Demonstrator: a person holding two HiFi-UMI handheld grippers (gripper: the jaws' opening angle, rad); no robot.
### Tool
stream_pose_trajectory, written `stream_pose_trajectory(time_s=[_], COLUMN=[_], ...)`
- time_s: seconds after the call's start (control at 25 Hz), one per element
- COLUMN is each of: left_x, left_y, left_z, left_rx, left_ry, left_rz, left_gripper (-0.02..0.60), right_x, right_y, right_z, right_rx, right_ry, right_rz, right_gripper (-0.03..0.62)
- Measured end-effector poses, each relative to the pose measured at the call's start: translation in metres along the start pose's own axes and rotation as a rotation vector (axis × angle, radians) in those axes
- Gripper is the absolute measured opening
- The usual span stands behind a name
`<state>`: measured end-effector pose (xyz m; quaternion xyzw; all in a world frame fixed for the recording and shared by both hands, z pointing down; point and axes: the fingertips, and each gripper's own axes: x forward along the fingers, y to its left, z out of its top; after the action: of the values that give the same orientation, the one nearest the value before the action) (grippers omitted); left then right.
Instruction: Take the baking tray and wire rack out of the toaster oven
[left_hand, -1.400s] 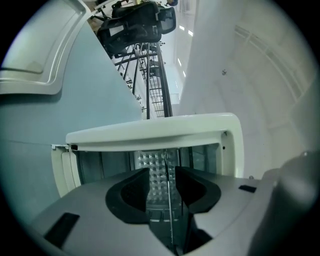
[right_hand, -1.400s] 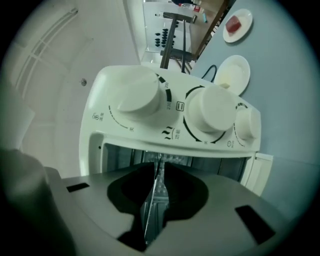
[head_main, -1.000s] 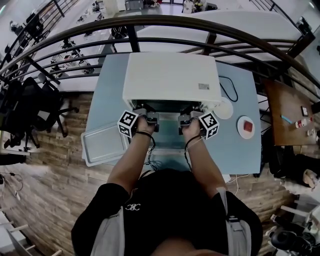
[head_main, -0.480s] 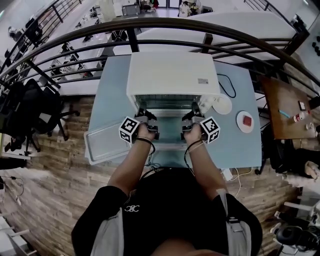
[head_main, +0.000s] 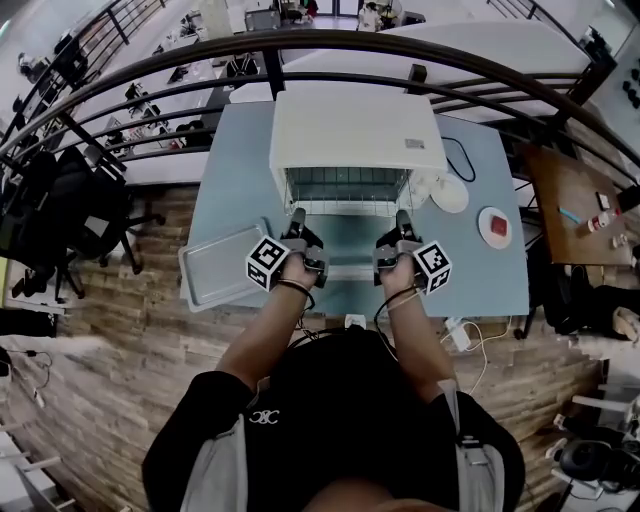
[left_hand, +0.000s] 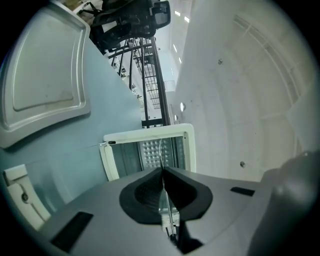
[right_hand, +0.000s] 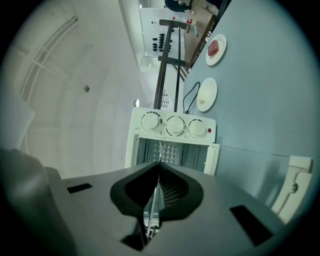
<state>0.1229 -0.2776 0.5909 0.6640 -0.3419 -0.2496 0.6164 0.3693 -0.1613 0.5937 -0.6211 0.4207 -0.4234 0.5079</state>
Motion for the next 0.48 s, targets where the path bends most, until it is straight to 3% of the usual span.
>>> stream_pose_trajectory(time_s=[0.48], left_x=[-0.046], left_y=[-0.013], left_z=[-0.009], left_rx=[0.064], left_ry=[0.094], left_rz=[-0.038], left_gripper=[0.023], right_x=[-0.054], right_y=[0.009], right_z=[-0.010], right_rx=[-0.018], right_ry=[-0.041], right_rz=[0.010], right_gripper=[0.012])
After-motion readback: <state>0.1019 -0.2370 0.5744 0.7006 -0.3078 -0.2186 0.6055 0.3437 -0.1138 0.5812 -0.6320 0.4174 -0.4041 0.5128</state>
